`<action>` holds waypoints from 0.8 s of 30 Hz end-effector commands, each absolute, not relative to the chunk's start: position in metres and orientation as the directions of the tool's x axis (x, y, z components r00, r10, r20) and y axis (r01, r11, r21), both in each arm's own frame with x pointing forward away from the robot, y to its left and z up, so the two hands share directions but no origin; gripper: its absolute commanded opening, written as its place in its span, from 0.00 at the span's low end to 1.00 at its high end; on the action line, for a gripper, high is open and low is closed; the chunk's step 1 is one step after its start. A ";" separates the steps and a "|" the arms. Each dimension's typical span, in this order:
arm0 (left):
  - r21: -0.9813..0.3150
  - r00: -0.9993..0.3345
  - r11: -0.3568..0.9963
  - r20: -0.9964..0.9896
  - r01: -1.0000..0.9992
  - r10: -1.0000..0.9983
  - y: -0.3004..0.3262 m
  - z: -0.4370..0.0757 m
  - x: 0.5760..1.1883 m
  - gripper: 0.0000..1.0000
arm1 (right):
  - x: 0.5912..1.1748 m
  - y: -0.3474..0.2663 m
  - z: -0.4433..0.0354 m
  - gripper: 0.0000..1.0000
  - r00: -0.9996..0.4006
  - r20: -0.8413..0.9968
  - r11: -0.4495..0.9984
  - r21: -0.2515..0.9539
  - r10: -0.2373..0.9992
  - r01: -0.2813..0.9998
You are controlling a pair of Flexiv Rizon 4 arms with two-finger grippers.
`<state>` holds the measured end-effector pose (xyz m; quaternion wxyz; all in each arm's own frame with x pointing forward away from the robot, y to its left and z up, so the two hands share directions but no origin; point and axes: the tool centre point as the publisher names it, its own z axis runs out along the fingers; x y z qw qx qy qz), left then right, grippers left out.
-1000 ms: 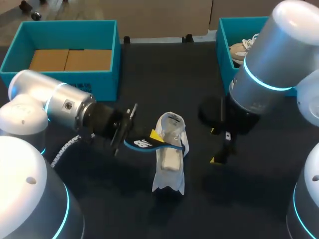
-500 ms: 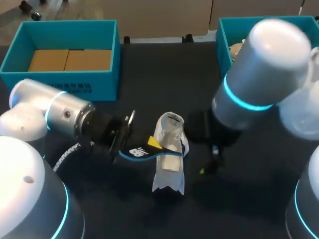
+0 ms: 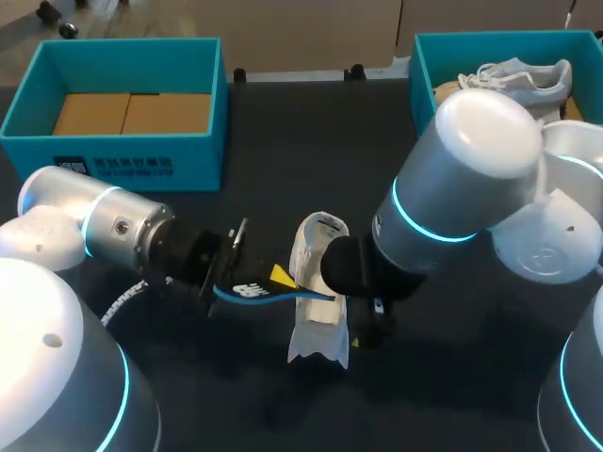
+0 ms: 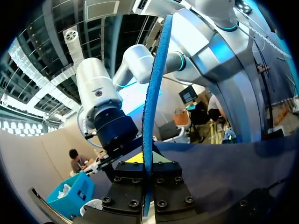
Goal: Take the shoe out of the shoebox, open the shoe tongue, remove and reinsert the insole, then place the shoe into the shoebox
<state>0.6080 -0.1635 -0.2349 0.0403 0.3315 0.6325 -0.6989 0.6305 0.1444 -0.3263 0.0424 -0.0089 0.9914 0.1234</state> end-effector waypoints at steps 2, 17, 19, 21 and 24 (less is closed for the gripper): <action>-0.838 -0.761 -0.232 -0.546 0.494 0.350 -0.162 -0.244 0.610 0.00 | 0.642 0.160 -0.336 1.00 -0.999 -0.051 0.970 0.243 -0.006 -0.019; -0.820 -0.737 -0.254 -0.572 0.513 0.360 -0.154 -0.252 0.613 0.00 | 0.644 0.151 -0.345 1.00 -0.996 -0.040 0.961 0.268 0.081 0.068; -0.817 -0.732 -0.249 -0.576 0.519 0.363 -0.152 -0.251 0.613 0.00 | 0.643 0.150 -0.345 1.00 -0.995 -0.040 0.960 0.271 0.088 0.074; -0.815 -0.727 -0.246 -0.580 0.525 0.367 -0.152 -0.249 0.611 0.00 | 0.641 0.149 -0.342 1.00 -0.994 -0.050 0.955 0.286 0.096 0.078; -0.814 -0.725 -0.248 -0.581 0.526 0.370 -0.152 -0.248 0.612 0.00 | 0.636 0.151 -0.334 1.00 -0.992 -0.071 0.955 0.284 0.107 0.083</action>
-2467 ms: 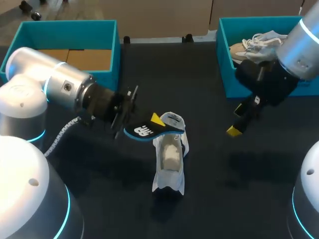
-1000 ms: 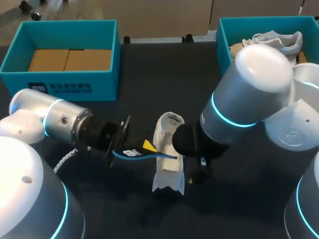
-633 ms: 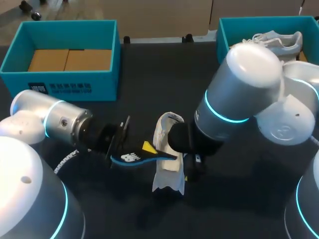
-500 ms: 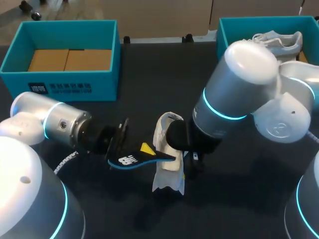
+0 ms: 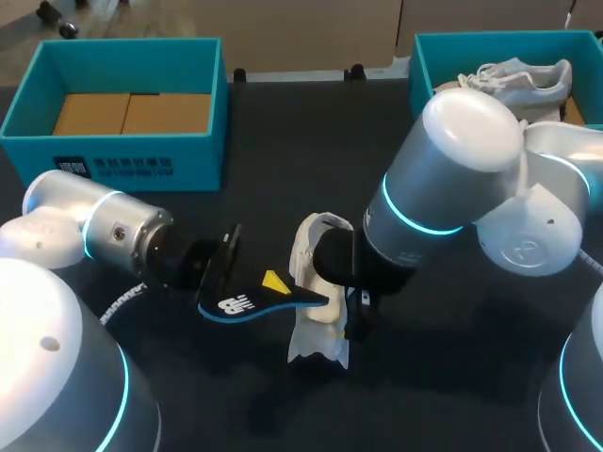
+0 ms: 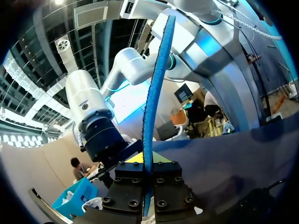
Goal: Take the shoe out of the shoebox, open the shoe tongue, remove and reinsert the insole, then place the shoe into the shoebox
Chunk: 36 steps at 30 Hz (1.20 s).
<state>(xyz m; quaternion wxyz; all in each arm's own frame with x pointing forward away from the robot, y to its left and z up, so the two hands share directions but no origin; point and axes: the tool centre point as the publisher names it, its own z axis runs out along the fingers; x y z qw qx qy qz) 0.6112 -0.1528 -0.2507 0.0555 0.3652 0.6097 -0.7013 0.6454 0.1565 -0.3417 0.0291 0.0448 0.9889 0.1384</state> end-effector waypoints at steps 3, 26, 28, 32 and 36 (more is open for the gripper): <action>-0.814 -0.725 -0.248 -0.581 0.526 0.369 -0.152 -0.248 0.613 0.00 | 0.633 0.150 -0.328 1.00 -0.991 -0.076 0.957 0.276 0.113 0.088; -0.822 -0.728 -0.262 -0.569 0.505 0.382 -0.158 -0.252 0.604 0.00 | 0.635 0.130 -0.350 1.00 -0.987 -0.048 0.932 0.339 0.151 0.126; -0.822 -0.728 -0.262 -0.569 0.505 0.382 -0.158 -0.252 0.604 0.00 | 0.636 0.129 -0.350 1.00 -0.987 -0.046 0.931 0.339 0.157 0.132; -0.822 -0.728 -0.262 -0.569 0.505 0.382 -0.158 -0.252 0.604 0.00 | 0.636 0.128 -0.350 1.00 -0.986 -0.043 0.928 0.346 0.161 0.137; -0.829 -0.738 -0.245 -0.560 0.503 0.377 -0.159 -0.252 0.603 0.00 | 0.636 0.128 -0.350 1.00 -0.986 -0.043 0.928 0.346 0.161 0.137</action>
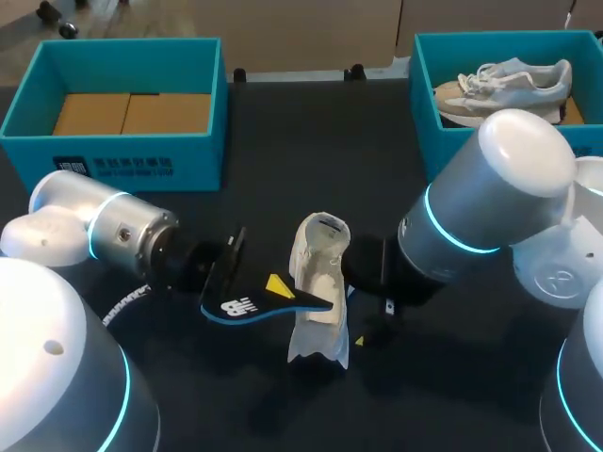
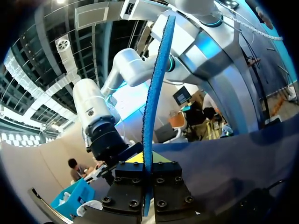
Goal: Take the shoe out of the shoebox, open the shoe tongue, remove and reinsert the insole, then place the shoe into the shoebox
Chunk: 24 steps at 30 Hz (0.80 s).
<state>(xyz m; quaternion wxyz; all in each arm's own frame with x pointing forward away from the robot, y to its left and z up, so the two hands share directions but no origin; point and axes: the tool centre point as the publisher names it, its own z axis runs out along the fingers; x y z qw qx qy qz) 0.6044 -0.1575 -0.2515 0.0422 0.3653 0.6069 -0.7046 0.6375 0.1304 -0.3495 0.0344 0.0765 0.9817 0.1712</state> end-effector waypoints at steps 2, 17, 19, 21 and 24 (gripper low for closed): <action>-0.836 -0.751 -0.238 -0.548 0.494 0.368 -0.159 -0.253 0.602 0.00 | 0.636 0.128 -0.350 1.00 -0.986 -0.043 0.928 0.346 0.161 0.137; -0.845 -0.782 -0.172 -0.535 0.507 0.321 -0.170 -0.256 0.601 0.00 | 0.636 0.128 -0.350 1.00 -0.986 -0.043 0.928 0.346 0.161 0.137; -0.851 -0.791 -0.161 -0.523 0.499 0.316 -0.172 -0.258 0.605 0.00 | 0.636 0.128 -0.350 1.00 -0.986 -0.043 0.928 0.346 0.161 0.137; -0.855 -0.796 -0.155 -0.517 0.494 0.314 -0.174 -0.260 0.608 0.00 | 0.636 0.128 -0.350 1.00 -0.986 -0.043 0.928 0.346 0.161 0.137; -0.864 -0.806 -0.143 -0.503 0.483 0.313 -0.179 -0.263 0.612 0.00 | 0.636 0.128 -0.350 1.00 -0.986 -0.043 0.928 0.346 0.161 0.137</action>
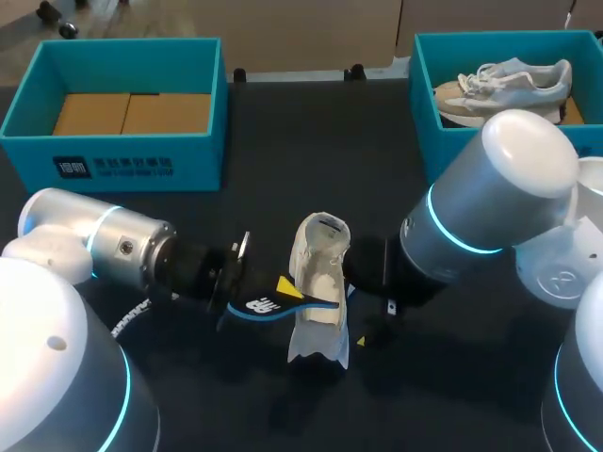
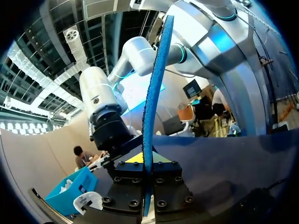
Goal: Take the shoe out of the shoebox, open the shoe tongue, remove and reinsert the insole, then place the shoe into the shoebox
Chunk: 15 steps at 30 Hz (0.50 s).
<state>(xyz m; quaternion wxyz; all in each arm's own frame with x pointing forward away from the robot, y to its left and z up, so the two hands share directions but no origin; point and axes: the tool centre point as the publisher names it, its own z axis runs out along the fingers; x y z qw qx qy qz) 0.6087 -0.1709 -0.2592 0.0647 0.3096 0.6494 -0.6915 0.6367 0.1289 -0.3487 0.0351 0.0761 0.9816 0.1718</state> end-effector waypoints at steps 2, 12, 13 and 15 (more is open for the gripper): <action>-0.869 -0.811 -0.135 -0.493 0.476 0.315 -0.183 -0.266 0.614 0.00 | 0.636 0.128 -0.350 1.00 -0.986 -0.043 0.928 0.346 0.161 0.137; -0.881 -0.822 -0.098 -0.468 0.463 0.326 -0.197 -0.276 0.620 0.00 | 0.636 0.128 -0.350 1.00 -0.986 -0.043 0.928 0.346 0.161 0.137; -0.884 -0.824 -0.091 -0.462 0.459 0.327 -0.198 -0.277 0.621 0.00 | 0.636 0.128 -0.350 1.00 -0.986 -0.043 0.928 0.346 0.161 0.137; -0.882 -0.823 -0.080 -0.464 0.465 0.326 -0.199 -0.279 0.621 0.00 | 0.636 0.128 -0.350 1.00 -0.986 -0.043 0.928 0.346 0.161 0.137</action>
